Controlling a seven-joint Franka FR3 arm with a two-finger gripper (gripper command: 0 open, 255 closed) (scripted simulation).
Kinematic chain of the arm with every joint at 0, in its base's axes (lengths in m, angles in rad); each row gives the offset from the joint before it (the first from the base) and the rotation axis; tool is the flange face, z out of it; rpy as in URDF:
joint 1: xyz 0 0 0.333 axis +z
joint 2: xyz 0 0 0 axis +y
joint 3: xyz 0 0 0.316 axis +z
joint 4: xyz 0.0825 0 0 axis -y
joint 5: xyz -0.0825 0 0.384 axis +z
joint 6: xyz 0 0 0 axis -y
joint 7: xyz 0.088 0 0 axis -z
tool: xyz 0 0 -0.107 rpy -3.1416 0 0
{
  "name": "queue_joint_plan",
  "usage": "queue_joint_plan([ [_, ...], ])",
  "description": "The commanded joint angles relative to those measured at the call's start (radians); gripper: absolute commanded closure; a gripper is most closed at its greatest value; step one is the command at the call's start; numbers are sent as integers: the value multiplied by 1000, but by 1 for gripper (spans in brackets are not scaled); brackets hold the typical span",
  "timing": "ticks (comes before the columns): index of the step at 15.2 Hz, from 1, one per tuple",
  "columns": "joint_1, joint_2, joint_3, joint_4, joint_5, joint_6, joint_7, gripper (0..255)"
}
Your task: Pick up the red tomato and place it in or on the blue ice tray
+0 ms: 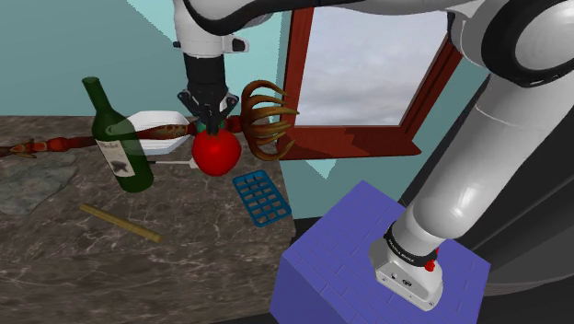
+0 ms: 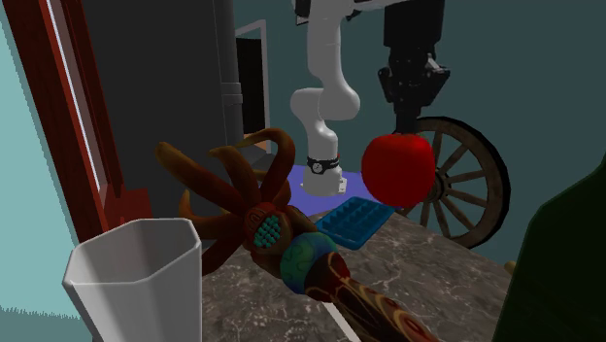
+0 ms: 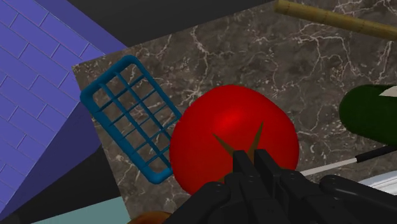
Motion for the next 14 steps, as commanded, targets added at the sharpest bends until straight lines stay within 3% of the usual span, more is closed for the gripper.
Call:
queue_joint_plan([
  [1,-23,-89,-10,-59,47,-19,-41,255],
  [10,-54,-437,-127,-250,180,-162,-216,255],
  [14,-50,-441,-123,-307,185,-109,-222,255],
])
